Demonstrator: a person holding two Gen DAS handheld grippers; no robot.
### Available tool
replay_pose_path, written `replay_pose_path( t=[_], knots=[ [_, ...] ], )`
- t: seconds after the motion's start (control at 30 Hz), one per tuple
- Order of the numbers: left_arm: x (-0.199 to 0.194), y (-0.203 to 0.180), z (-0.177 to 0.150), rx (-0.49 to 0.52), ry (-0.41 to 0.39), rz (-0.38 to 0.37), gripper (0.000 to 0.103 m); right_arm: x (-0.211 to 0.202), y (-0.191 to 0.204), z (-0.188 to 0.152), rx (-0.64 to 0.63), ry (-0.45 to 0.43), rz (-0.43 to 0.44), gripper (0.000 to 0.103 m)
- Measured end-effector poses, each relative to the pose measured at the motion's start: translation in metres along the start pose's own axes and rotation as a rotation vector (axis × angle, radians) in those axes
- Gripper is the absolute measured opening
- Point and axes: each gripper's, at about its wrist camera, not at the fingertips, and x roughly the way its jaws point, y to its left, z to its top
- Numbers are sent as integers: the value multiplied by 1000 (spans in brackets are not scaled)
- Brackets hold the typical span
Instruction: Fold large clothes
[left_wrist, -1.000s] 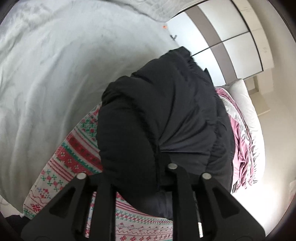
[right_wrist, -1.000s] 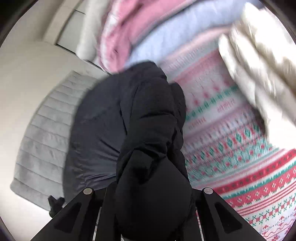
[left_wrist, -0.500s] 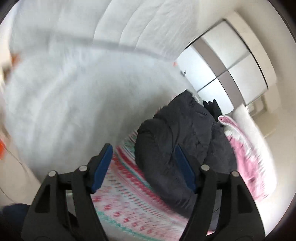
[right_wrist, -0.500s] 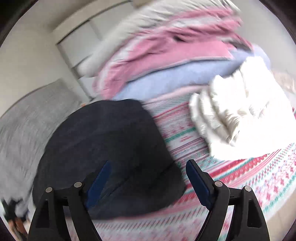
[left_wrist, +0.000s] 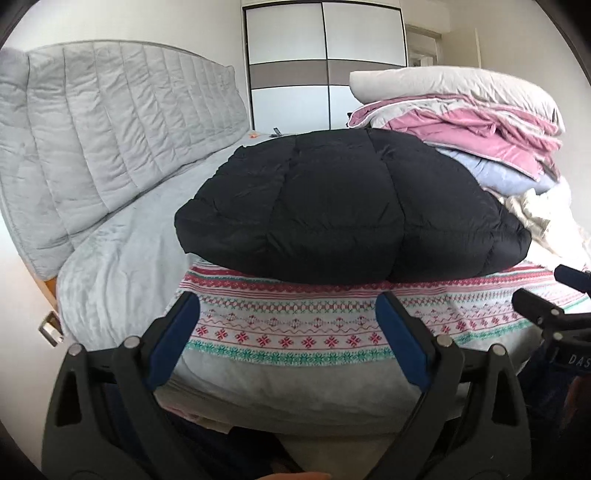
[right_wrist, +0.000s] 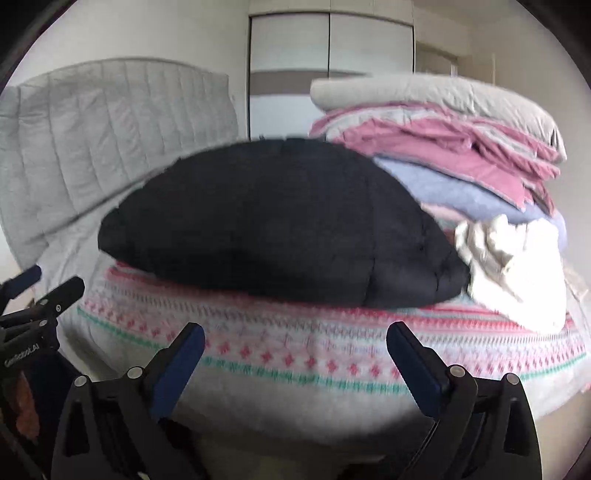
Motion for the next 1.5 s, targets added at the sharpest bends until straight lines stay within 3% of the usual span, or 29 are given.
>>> replay_pose_path(
  t=[0.13, 0.3, 0.43, 0.87, 1.5],
  knots=[
    [4, -5, -2, -14, 32, 5, 98, 1, 0, -6, 65, 29, -48, 100],
    [11, -3, -4, -20, 42, 42, 99, -10, 10, -2, 58, -20, -149, 101],
    [18, 1, -5, -46, 73, 41, 100, -13, 12, 1, 63, -29, -178, 103],
    [32, -5, -5, -58, 156, -8, 100, -9, 8, 2, 64, -14, -183, 103],
    [42, -12, -4, -43, 175, -22, 100, 2, 2, 3, 66, 9, -179, 103]
  ],
)
